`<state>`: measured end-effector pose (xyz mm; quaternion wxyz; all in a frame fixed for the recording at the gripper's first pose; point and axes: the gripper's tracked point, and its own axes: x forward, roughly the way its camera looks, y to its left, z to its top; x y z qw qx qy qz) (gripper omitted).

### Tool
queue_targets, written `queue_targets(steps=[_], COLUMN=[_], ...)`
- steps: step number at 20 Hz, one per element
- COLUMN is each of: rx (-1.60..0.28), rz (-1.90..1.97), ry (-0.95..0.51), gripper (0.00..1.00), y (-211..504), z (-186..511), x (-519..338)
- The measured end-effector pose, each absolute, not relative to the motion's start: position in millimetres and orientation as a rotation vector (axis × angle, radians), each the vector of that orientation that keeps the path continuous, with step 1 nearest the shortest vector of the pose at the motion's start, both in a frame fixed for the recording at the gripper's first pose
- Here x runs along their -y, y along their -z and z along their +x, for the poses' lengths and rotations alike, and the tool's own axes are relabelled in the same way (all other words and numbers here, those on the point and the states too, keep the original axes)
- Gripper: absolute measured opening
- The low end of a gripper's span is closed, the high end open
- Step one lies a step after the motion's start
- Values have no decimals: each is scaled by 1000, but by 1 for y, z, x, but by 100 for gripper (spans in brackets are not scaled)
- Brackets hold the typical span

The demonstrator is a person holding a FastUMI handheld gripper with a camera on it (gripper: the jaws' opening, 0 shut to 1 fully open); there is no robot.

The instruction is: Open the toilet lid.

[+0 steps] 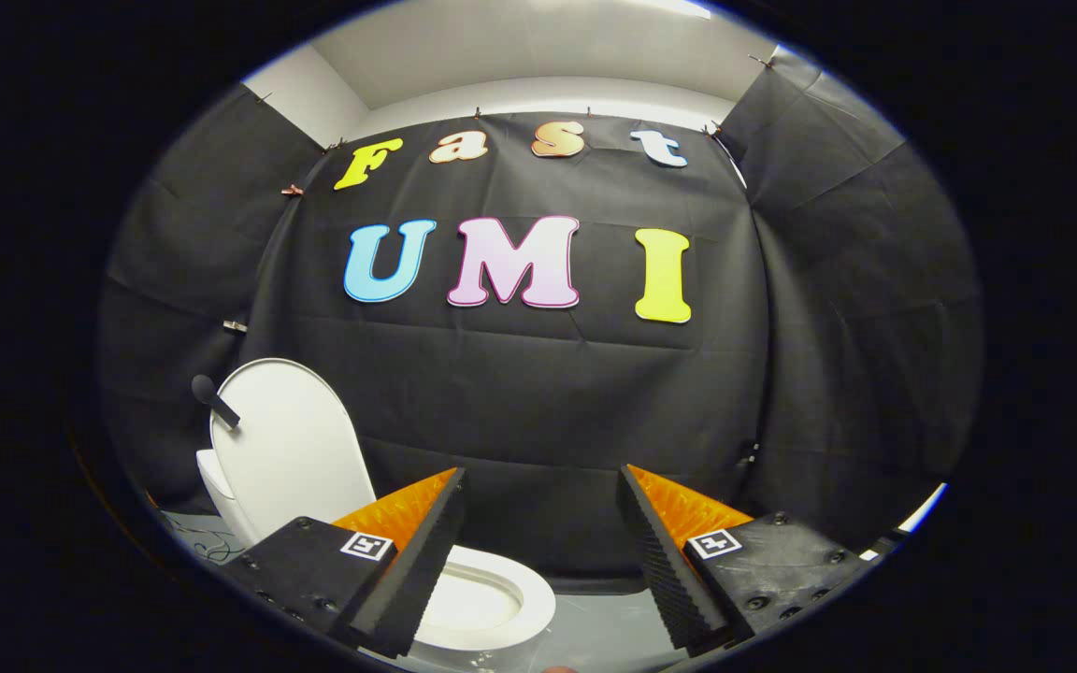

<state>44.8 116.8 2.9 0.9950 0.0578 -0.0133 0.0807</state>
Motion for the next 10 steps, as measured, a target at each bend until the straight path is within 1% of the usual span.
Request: queue_targets(steps=[10], rx=[38], rz=[87], ry=[-174], gripper=[99], y=[-6], z=[42], x=[-123])
